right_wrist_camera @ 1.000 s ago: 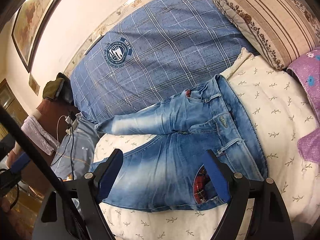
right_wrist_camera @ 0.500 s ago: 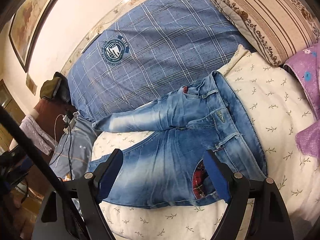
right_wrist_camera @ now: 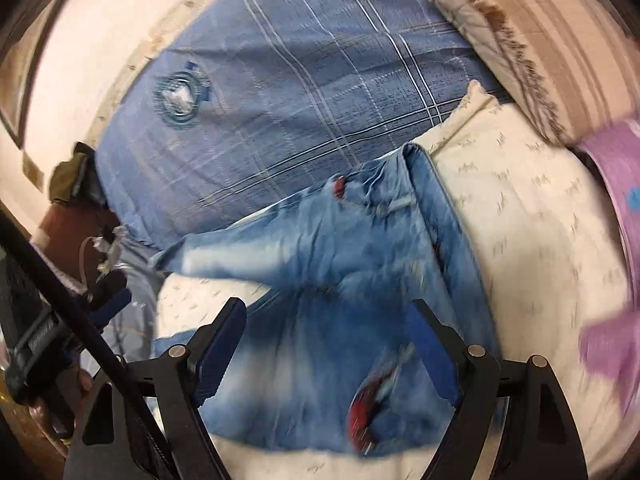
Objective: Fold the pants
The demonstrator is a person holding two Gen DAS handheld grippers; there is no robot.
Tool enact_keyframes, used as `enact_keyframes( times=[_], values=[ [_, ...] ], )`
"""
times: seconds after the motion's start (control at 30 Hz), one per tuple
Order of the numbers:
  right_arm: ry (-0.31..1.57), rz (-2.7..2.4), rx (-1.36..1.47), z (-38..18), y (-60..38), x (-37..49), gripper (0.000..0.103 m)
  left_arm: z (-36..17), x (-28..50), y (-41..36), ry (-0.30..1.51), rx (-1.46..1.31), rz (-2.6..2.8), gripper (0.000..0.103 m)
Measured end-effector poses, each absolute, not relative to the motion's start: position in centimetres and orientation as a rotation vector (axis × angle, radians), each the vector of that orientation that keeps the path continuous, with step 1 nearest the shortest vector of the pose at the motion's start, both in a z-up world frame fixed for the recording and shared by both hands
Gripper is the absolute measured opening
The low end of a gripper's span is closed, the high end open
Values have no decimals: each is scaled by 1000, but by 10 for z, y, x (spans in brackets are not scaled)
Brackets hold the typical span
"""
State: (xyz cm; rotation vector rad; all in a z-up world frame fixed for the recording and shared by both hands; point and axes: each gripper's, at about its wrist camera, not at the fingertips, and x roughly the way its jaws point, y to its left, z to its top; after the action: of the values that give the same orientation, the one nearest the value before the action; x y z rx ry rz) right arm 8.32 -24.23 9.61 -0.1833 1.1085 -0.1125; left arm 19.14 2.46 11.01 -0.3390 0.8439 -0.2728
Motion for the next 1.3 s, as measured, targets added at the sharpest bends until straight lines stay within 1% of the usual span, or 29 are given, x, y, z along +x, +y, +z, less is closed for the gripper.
enact_keyframes(
  times=[0.17, 0.23, 0.3, 0.43, 0.5, 0.53, 0.57, 0.63, 0.67, 0.77, 0.9, 1.0, 1.1, 1.17, 1.23, 1.3],
  values=[
    [1162, -207, -239, 65, -287, 181, 83, 60, 231, 50, 879, -381, -210, 67],
    [1185, -275, -236, 51, -310, 215, 83, 40, 242, 60, 913, -423, -167, 64],
    [1218, -307, -269, 33, -322, 246, 83, 34, 246, 67, 906, -490, -208, 66],
    [1218, -363, -269, 8, -336, 287, 80, 30, 252, 68, 886, -496, -220, 67],
    [1235, -379, -257, -6, -340, 301, 67, 24, 253, 67, 900, -501, -234, 67],
    [1232, -396, -287, -10, -339, 304, 53, 21, 255, 67, 912, -513, -245, 67],
    [1228, -427, -325, -14, -338, 305, 32, 17, 258, 68, 927, -527, -253, 67],
    [1223, -415, -329, -10, -330, 299, 11, 13, 257, 70, 938, -548, -254, 67],
    [1199, -394, -323, -2, -322, 293, 8, 13, 257, 72, 939, -563, -254, 67],
    [1107, -288, -327, 37, -285, 257, 6, 13, 255, 76, 922, -593, -257, 67],
    [1008, -171, -337, 74, -236, 174, 6, 19, 245, 74, 870, -583, -296, 67],
    [961, -153, -323, 75, -229, 117, 6, 23, 235, 69, 840, -580, -356, 68],
    [990, -160, -222, 63, -247, 82, 6, 25, 229, 64, 838, -594, -415, 69],
    [1024, -167, -192, 55, -252, 79, 6, 25, 233, 60, 859, -638, -442, 70],
    [1059, -162, -203, 53, -255, 66, 6, 24, 239, 54, 870, -650, -426, 73],
    [1078, -172, -189, 55, -266, 65, 6, 17, 253, 45, 905, -652, -405, 73]
  ],
)
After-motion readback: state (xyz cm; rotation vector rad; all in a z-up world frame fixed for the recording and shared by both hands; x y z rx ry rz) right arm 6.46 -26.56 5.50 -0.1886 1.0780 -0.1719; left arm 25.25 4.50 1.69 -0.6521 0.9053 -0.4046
